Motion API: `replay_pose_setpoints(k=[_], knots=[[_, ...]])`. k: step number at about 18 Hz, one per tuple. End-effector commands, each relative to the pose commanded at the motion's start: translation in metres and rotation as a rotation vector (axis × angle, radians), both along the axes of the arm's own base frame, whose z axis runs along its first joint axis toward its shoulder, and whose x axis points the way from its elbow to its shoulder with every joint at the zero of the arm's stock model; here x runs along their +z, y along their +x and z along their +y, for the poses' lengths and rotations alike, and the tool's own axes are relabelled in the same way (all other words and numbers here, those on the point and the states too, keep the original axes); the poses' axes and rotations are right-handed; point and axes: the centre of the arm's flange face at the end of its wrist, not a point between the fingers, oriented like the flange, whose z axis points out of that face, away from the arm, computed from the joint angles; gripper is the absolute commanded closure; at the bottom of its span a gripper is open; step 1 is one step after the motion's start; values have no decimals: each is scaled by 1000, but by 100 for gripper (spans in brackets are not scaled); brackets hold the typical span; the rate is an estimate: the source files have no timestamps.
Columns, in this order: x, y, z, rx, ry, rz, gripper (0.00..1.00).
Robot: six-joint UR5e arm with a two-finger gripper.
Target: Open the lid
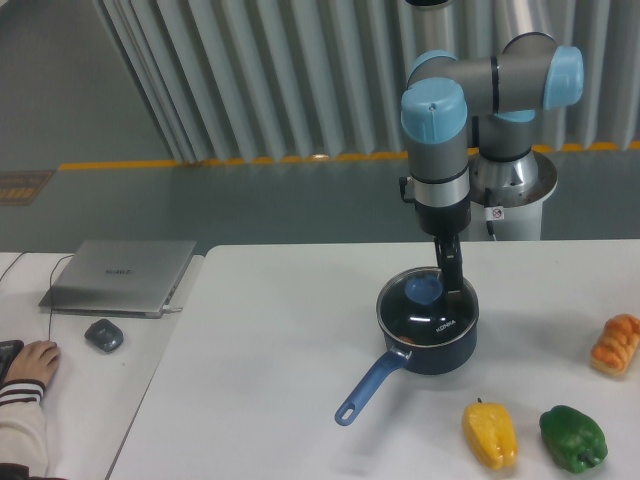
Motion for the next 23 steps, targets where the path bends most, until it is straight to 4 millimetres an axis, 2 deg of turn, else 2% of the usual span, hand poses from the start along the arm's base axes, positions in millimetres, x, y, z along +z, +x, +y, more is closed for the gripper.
replay_pose_setpoints(k=[4, 23], knots=[[4, -4, -7, 15, 14, -9, 0], [7, -8, -9, 34, 62, -71, 0]])
